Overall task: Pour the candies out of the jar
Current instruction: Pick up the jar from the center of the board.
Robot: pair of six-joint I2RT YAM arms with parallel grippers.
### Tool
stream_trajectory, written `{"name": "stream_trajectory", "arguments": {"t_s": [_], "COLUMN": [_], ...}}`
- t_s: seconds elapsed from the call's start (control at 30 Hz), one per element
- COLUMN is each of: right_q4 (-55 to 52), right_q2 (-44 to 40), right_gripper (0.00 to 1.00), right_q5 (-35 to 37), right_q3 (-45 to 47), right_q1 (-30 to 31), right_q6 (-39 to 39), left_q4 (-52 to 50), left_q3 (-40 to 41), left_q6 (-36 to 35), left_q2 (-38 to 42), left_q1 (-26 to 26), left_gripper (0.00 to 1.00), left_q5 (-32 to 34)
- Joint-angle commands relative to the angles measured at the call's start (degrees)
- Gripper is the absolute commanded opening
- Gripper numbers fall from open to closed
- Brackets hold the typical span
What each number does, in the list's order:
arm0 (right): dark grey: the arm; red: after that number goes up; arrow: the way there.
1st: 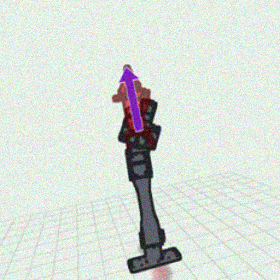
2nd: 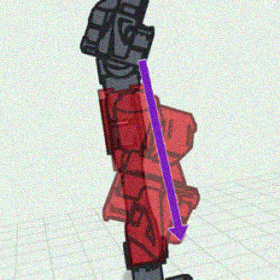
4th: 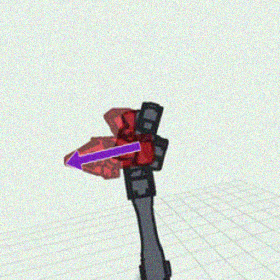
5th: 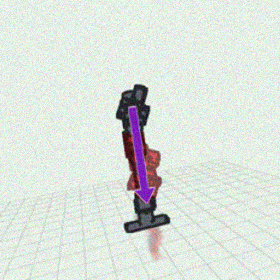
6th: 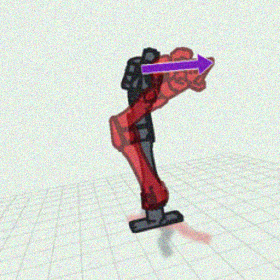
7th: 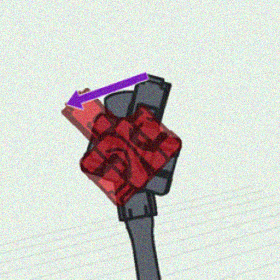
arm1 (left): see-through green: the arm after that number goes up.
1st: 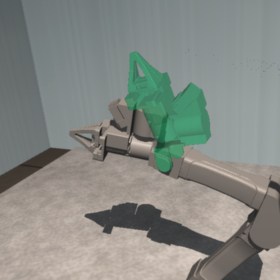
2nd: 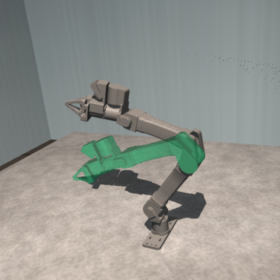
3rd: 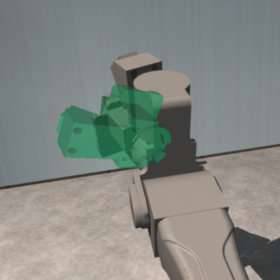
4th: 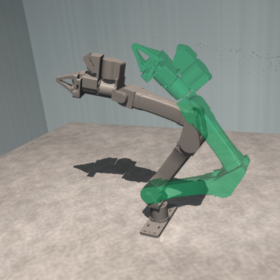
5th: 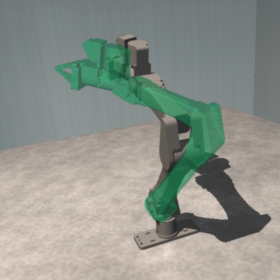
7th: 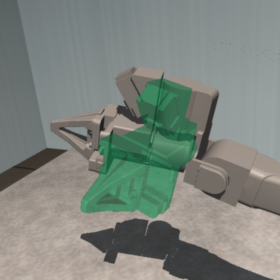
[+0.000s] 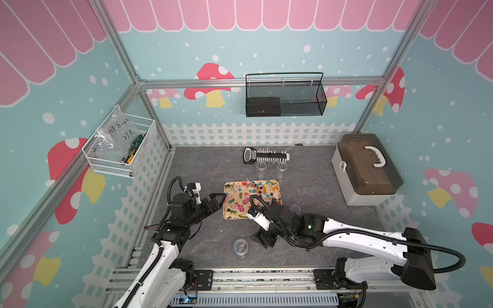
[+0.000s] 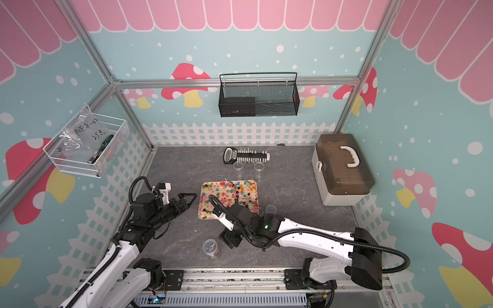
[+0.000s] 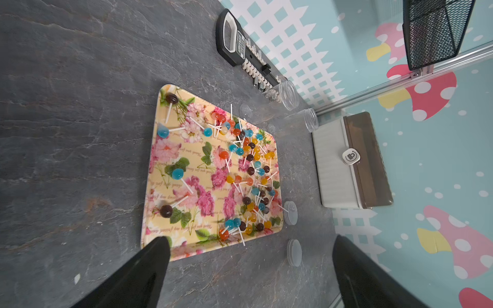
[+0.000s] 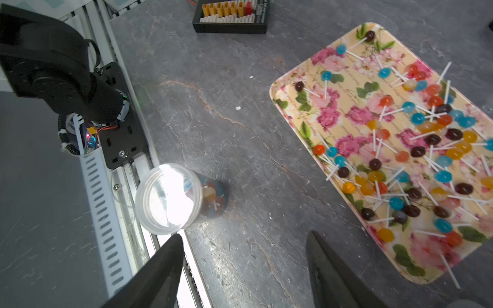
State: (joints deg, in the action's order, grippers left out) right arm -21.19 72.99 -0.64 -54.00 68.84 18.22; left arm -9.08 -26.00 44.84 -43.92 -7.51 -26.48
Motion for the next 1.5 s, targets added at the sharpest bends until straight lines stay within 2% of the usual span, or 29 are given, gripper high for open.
{"name": "stream_trajectory", "arguments": {"t_s": [0.0,0.27,0.5,0.73,1.03,1.13,1.27,1.33,1.47], "right_q4": [4.8,4.33,4.03,4.89,4.87,4.59,2.82,1.07,-5.95], "right_q2": [1.65,10.02,17.04,17.71,15.65,11.42,3.94,0.99,-0.93], "right_gripper": [0.75,0.82,0.82,0.68,0.43,0.38,0.36,0.35,0.35], "right_q5": [3.49,2.84,7.41,9.74,13.22,12.63,4.28,-0.47,-11.77], "right_q3": [0.25,-3.57,-6.39,-6.03,-5.56,-5.35,-7.34,-9.74,-18.51], "right_q1": [3.36,8.09,9.65,9.69,9.35,6.91,-1.03,-5.68,-14.12], "right_q6": [1.61,-3.55,-3.12,-2.44,-1.34,-2.01,-3.21,-3.53,-6.05], "left_q4": [1.7,2.3,1.91,1.72,0.62,0.74,2.13,4.69,4.16], "left_q3": [1.51,4.21,4.46,4.99,3.75,2.43,0.8,0.47,-1.93], "left_q6": [2.56,4.9,5.27,5.1,3.43,0.61,-4.99,-9.46,-23.83], "left_q2": [0.82,2.9,2.97,3.61,4.27,5.68,9.39,12.43,17.95], "left_q1": [0.46,0.62,0.56,0.64,0.48,0.47,-0.98,-3.39,-12.92], "left_gripper": [0.99,0.99,0.99,0.99,0.98,0.95,0.95,0.94,0.95], "left_q5": [-1.1,0.95,-0.05,0.24,0.07,-1.35,-2.26,-3.26,-3.55]}}
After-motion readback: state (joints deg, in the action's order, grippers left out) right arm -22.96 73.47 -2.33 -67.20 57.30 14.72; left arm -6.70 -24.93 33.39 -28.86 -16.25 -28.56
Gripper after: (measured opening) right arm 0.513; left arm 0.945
